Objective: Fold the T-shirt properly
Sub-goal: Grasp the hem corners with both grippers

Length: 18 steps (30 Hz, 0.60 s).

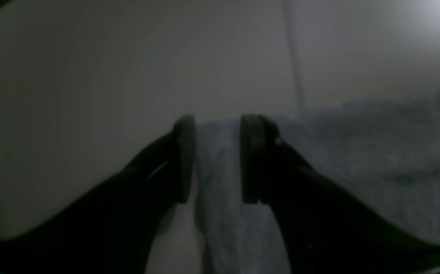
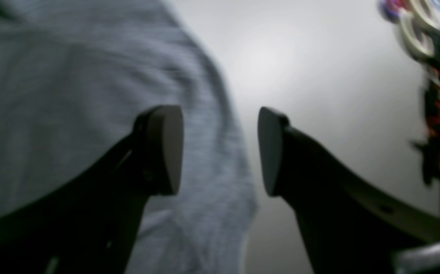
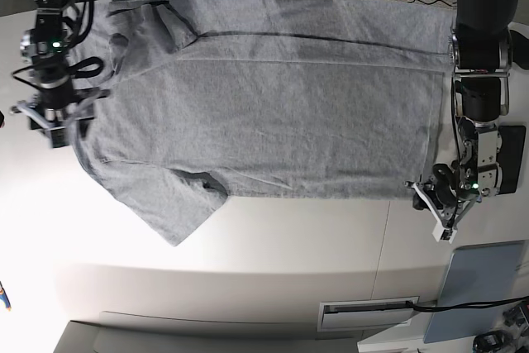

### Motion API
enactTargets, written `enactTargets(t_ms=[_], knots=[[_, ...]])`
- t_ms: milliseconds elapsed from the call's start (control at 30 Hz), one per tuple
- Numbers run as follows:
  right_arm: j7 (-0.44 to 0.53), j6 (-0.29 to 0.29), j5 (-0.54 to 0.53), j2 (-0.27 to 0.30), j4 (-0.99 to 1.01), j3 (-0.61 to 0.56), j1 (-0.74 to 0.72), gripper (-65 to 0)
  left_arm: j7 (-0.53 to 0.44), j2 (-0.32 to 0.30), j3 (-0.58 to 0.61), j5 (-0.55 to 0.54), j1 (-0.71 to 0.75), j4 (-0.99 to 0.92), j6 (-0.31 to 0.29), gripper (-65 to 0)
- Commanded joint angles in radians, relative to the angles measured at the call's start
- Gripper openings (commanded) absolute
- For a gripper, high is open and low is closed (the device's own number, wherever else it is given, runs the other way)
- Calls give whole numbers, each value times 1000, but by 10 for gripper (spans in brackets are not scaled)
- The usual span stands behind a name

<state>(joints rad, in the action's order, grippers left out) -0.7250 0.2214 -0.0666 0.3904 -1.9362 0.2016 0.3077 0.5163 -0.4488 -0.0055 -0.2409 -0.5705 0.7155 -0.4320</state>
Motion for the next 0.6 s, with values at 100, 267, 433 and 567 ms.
enactTargets(t_ms=[100, 267, 433, 567], knots=[[22, -35, 76, 17, -19, -82, -9, -339, 6, -5, -3, -6, -16, 15, 6, -461], [12, -47, 105, 16, -19, -123, -11, -339, 8, -3, -3, -6, 0, 14, 148, -393], [13, -47, 105, 16, -19, -123, -11, -339, 8, 6, -3, -6, 10, 14, 144, -355], [13, -47, 105, 16, -19, -123, -11, -339, 12, 20, -3, -32, 35, 14, 143, -355]])
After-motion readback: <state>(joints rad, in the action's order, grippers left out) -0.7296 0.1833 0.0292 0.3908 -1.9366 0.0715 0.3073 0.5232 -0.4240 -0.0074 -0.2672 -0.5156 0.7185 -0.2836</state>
